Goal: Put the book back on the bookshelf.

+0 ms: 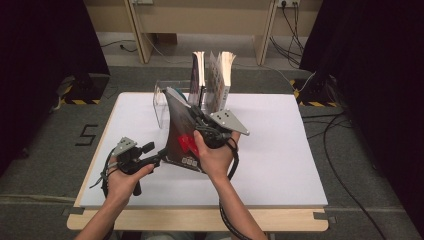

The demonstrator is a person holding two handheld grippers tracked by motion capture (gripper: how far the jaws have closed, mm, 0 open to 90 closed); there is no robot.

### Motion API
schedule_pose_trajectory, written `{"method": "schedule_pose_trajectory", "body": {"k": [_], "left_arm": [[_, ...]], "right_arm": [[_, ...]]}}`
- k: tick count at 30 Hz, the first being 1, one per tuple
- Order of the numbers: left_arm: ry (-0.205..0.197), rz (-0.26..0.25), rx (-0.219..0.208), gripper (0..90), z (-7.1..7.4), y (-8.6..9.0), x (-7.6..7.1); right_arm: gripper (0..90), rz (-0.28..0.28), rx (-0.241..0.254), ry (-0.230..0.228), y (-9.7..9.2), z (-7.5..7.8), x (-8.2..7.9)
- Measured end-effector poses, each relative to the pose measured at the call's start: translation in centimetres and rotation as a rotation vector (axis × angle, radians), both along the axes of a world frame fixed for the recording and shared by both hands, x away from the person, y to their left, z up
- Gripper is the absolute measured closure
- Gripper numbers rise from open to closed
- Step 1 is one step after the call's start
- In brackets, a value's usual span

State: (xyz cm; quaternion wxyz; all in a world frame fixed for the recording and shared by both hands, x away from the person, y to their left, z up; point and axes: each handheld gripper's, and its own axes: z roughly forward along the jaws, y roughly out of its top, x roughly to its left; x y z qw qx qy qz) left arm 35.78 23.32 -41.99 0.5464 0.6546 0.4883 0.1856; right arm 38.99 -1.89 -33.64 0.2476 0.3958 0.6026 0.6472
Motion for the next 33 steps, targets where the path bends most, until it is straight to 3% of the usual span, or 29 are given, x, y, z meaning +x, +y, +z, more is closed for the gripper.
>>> {"method": "schedule_pose_trajectory", "body": {"k": [4, 11, 21, 33], "left_arm": [[0.008, 0.008, 0.001, 35.7, -0.3, 0.5, -0.1], [0.011, 0.033, -0.012, 35.7, -0.6, 1.7, -0.6], [0.018, 0.077, -0.029, 35.7, -1.0, 3.9, -1.2], [0.04, 0.089, -0.037, 35.7, -2.0, 4.4, -1.5]], "right_arm": [[88.0, -0.01, -0.002, -0.002, 0.1, 0.8, 0.4], [88.4, -0.01, 0.045, -0.008, 1.0, 3.3, 2.7], [88.5, -0.022, 0.058, 0.006, 2.6, 4.5, 5.5], [88.5, -0.052, 0.066, -0.032, 4.1, 6.8, 8.2]]}}
